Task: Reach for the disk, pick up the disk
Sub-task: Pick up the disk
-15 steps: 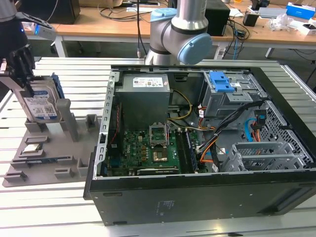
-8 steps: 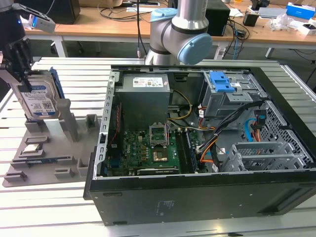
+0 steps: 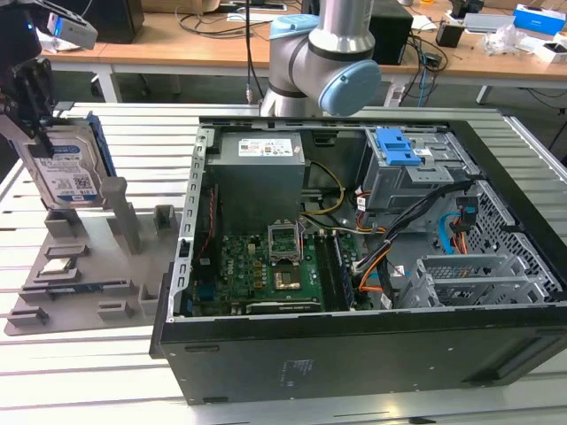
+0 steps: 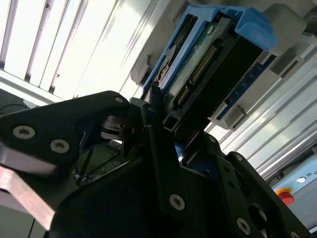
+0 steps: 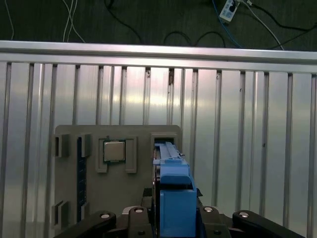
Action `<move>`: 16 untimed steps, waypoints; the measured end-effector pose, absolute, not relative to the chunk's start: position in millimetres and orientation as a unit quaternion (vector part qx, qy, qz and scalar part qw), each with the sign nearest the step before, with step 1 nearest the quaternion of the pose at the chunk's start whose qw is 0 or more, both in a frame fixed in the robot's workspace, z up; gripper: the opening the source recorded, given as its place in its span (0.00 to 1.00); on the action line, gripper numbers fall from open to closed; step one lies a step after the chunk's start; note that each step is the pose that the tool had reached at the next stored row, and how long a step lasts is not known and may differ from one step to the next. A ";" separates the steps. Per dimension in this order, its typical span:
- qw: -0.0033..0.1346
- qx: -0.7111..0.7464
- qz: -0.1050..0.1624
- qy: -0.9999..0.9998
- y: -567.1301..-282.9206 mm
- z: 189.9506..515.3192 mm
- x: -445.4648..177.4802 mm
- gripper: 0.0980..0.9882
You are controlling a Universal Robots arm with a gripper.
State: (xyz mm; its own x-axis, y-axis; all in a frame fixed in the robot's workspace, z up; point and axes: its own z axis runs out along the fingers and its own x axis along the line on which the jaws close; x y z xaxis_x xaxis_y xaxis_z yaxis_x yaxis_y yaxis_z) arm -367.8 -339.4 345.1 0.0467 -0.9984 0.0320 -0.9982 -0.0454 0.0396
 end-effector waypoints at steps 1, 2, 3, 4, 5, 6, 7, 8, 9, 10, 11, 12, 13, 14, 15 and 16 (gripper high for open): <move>0.025 0.723 -0.002 -0.690 -339.4 347.6 -367.5 0.30; 0.025 0.723 -0.002 -0.690 -339.4 350.4 -367.3 0.30; 0.025 0.723 -0.002 -0.690 -339.3 352.6 -367.0 0.30; 0.025 0.723 -0.002 -0.690 -339.3 355.0 -366.8 0.30; 0.025 0.723 -0.002 -0.690 -339.2 357.5 -366.5 0.30; 0.025 0.723 -0.002 -0.690 -339.1 358.8 -366.4 0.30; 0.025 0.723 -0.002 -0.690 -339.1 360.2 -366.3 0.30; 0.025 0.723 -0.002 -0.690 -339.0 362.6 -366.1 0.30; 0.025 0.723 -0.002 -0.690 -339.0 365.5 -365.8 0.30; 0.025 0.723 -0.002 -0.690 -338.9 367.5 -365.5 0.30; 0.025 0.723 -0.002 -0.690 -338.8 369.1 -365.3 0.30; 0.025 0.723 -0.002 -0.690 -338.7 371.5 -365.1 0.30; 0.025 0.723 -0.002 -0.690 -338.7 373.3 -364.9 0.30; 0.025 0.723 -0.002 -0.690 -338.6 374.9 -364.7 0.30; 0.025 0.723 -0.002 -0.690 -338.6 377.2 -364.5 0.30; 0.025 0.723 -0.002 -0.690 -338.5 378.9 -364.3 0.30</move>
